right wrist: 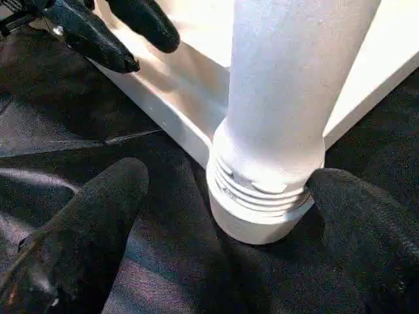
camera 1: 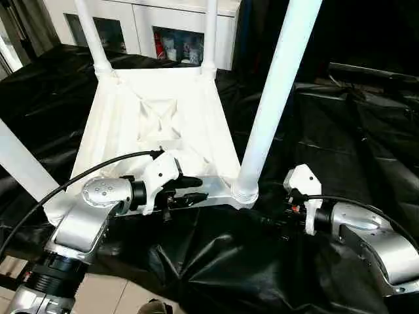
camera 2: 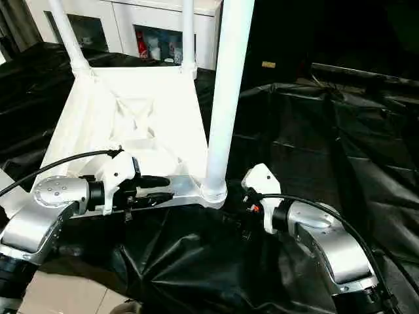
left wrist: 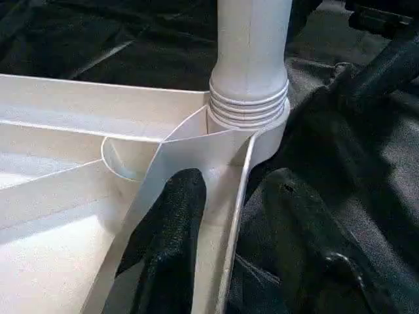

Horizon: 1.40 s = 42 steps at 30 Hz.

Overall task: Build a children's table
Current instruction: Rotate leg to tighten

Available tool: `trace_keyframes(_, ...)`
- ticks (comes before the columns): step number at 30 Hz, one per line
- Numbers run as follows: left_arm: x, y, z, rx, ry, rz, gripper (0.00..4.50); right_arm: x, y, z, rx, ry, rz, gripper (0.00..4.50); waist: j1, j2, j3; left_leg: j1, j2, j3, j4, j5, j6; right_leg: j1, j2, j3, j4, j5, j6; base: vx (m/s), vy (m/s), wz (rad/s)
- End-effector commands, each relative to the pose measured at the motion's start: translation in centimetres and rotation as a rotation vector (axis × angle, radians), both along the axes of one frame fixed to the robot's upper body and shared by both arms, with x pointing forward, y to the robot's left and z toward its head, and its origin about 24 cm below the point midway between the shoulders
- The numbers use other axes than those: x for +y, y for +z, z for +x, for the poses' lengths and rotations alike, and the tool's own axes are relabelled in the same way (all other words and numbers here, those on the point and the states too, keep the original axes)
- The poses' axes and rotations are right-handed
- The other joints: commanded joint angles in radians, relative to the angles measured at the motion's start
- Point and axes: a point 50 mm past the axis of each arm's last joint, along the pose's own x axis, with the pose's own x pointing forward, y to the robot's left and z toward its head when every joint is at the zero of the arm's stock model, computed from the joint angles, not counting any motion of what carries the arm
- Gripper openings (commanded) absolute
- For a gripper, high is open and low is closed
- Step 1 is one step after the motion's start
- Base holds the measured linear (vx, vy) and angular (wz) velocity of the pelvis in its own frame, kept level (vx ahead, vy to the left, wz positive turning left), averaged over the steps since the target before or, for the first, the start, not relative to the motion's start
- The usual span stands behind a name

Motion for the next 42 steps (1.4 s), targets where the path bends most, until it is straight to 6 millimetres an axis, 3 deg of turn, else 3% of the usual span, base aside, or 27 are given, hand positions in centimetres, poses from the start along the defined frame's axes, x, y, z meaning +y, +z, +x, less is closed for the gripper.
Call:
trace_keyframes(1, -0.06, 0.0, -0.17, 0.006, -0.009, 0.006, 1.72, 0.38, 0.69, -0.1, -0.032, 0.027, 0.002, 4.5, 0.001, 0.002, -0.075, 0.012, 0.03, -0.015, -0.072, -0.338, 0.017, 0.043, -0.058, 0.042, -0.094, -0.489, -0.109, 0.0, 0.0, 0.0)
trace_keyframes(42, -0.06, 0.0, -0.17, 0.006, -0.009, 0.006, 1.72, 0.38, 0.69, -0.1, -0.032, 0.027, 0.002, 4.5, 0.002, 0.001, -0.074, 0.012, 0.029, -0.015, -0.072, -0.338, 0.018, 0.041, -0.058, 0.041, -0.097, -0.513, -0.099, 0.0, 0.0, 0.0)
